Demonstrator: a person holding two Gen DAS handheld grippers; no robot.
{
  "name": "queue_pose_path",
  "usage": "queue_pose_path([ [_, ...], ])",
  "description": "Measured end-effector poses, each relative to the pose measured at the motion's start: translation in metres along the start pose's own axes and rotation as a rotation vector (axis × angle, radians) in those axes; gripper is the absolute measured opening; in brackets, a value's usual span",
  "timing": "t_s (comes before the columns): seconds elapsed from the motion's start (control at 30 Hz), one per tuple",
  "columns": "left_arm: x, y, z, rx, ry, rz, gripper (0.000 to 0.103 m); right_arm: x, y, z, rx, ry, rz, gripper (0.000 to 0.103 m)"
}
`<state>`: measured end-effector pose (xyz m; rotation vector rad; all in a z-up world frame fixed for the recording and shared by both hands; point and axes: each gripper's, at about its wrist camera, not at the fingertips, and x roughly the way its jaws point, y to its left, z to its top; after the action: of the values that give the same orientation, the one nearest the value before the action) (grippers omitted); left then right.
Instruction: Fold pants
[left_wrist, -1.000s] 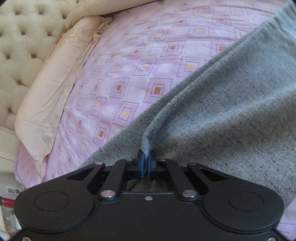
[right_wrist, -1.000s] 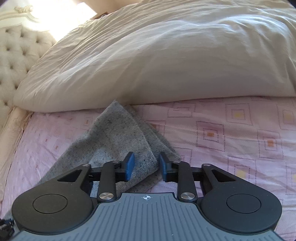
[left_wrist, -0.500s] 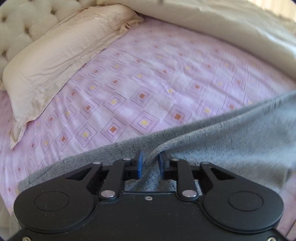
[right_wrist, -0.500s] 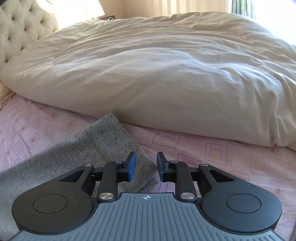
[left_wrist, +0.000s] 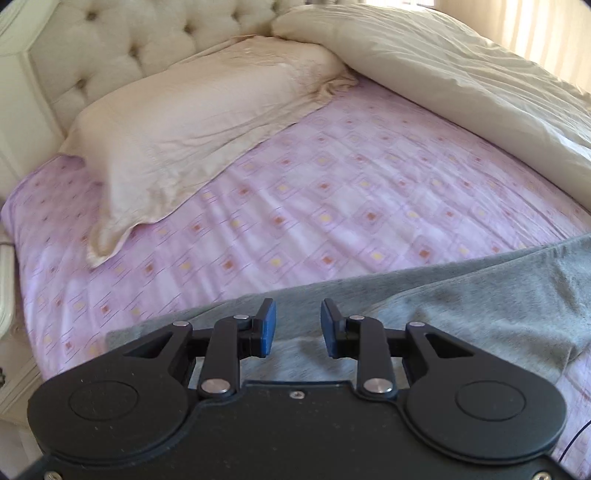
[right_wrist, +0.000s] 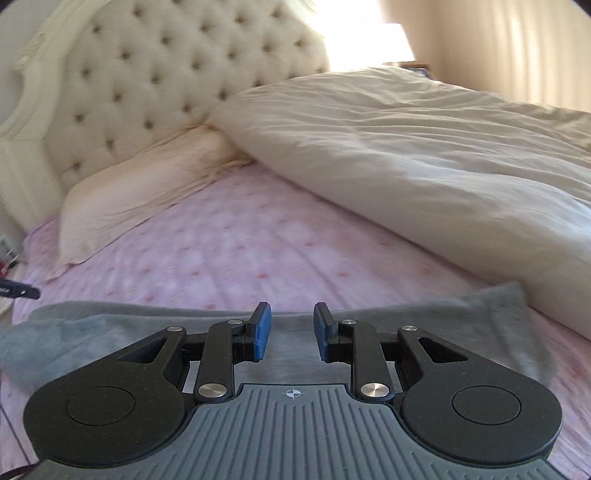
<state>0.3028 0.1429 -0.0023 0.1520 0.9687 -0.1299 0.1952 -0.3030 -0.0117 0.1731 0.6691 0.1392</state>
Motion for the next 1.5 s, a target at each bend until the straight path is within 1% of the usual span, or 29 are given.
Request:
queue_pose_path([
  [0.17, -0.005, 0.058, -0.031, -0.106, 0.039, 0.031, 0.038, 0.042, 0.086, 0.011, -0.183, 0.047, 0.203, 0.026],
  [0.23, -0.006, 0.082, -0.044, -0.138, 0.051, 0.053, 0.038, 0.060, 0.118, 0.013, -0.265, 0.058, 0.256, 0.028],
  [0.27, -0.005, 0.093, -0.050, -0.151, 0.058, 0.061, 0.038, 0.071, 0.135, 0.014, -0.308, 0.063, 0.284, 0.032],
  [0.37, -0.002, 0.125, -0.067, -0.205, 0.071, 0.084, 0.038, 0.097, 0.177, 0.013, -0.413, 0.090, 0.351, 0.032],
  [0.47, 0.002, 0.154, -0.084, -0.283, 0.068, 0.071, 0.038, 0.121, 0.215, 0.006, -0.523, 0.104, 0.412, 0.032],
  [0.53, 0.007, 0.168, -0.094, -0.328, 0.079, 0.025, 0.038, 0.136, 0.231, 0.004, -0.582, 0.121, 0.448, 0.032],
  [0.6, 0.012, 0.173, -0.100, -0.345, 0.087, -0.021, 0.038, 0.148, 0.243, 0.002, -0.628, 0.136, 0.475, 0.032],
  [0.67, 0.010, 0.171, -0.103, -0.341, 0.070, -0.063, 0.041, 0.159, 0.252, 0.002, -0.655, 0.153, 0.504, 0.033],
  [0.73, 0.008, 0.168, -0.103, -0.326, 0.054, -0.100, 0.048, 0.167, 0.259, 0.001, -0.668, 0.174, 0.545, 0.035],
  [0.77, 0.010, 0.167, -0.103, -0.318, 0.058, -0.123, 0.055, 0.170, 0.261, 0.001, -0.678, 0.194, 0.561, 0.040],
  [0.8, 0.012, 0.165, -0.103, -0.307, 0.068, -0.139, 0.056, 0.173, 0.262, -0.001, -0.691, 0.219, 0.574, 0.040],
  [0.9, 0.023, 0.158, -0.103, -0.277, 0.109, -0.152, 0.056, 0.181, 0.267, -0.008, -0.731, 0.297, 0.591, 0.040],
  [0.97, 0.027, 0.155, -0.105, -0.274, 0.124, -0.140, 0.056, 0.181, 0.270, -0.015, -0.755, 0.351, 0.582, 0.039],
  [1.0, 0.027, 0.155, -0.106, -0.279, 0.120, -0.137, 0.055, 0.178, 0.271, -0.019, -0.776, 0.345, 0.578, 0.036],
  [1.03, 0.024, 0.153, -0.108, -0.282, 0.106, -0.123, 0.053, 0.171, 0.272, -0.023, -0.801, 0.320, 0.586, 0.019],
  [1.07, 0.020, 0.151, -0.110, -0.279, 0.095, -0.103, 0.044, 0.162, 0.273, -0.028, -0.834, 0.285, 0.590, 0.005],
  [1.1, 0.015, 0.148, -0.112, -0.270, 0.084, -0.083, 0.036, 0.152, 0.274, -0.032, -0.870, 0.257, 0.583, 0.004],
  [1.13, 0.009, 0.144, -0.115, -0.255, 0.067, -0.074, 0.032, 0.142, 0.274, -0.036, -0.908, 0.233, 0.590, 0.004],
  [1.17, 0.004, 0.140, -0.119, -0.238, 0.053, -0.068, 0.025, 0.130, 0.274, -0.042, -0.947, 0.205, 0.602, 0.004],
  [1.23, -0.007, 0.132, -0.127, -0.202, 0.026, -0.050, 0.019, 0.111, 0.274, -0.051, -1.011, 0.158, 0.609, 0.003],
  [1.27, -0.013, 0.128, -0.131, -0.186, 0.010, -0.039, 0.017, 0.102, 0.273, -0.055, -1.037, 0.136, 0.608, 0.003],
  [1.33, -0.023, 0.121, -0.135, -0.176, -0.013, -0.012, 0.015, 0.089, 0.271, -0.058, -1.071, 0.092, 0.589, 0.003],
  [1.4, -0.033, 0.119, -0.134, -0.171, -0.039, 0.016, 0.010, 0.081, 0.272, -0.056, -1.088, 0.033, 0.542, 0.003],
  [1.47, -0.042, 0.119, -0.126, -0.156, -0.080, 0.051, 0.009, 0.084, 0.275, -0.045, -1.073, -0.019, 0.488, 0.003],
  [1.5, -0.046, 0.120, -0.119, -0.155, -0.099, 0.055, 0.009, 0.087, 0.276, -0.037, -1.054, -0.044, 0.461, 0.003],
])
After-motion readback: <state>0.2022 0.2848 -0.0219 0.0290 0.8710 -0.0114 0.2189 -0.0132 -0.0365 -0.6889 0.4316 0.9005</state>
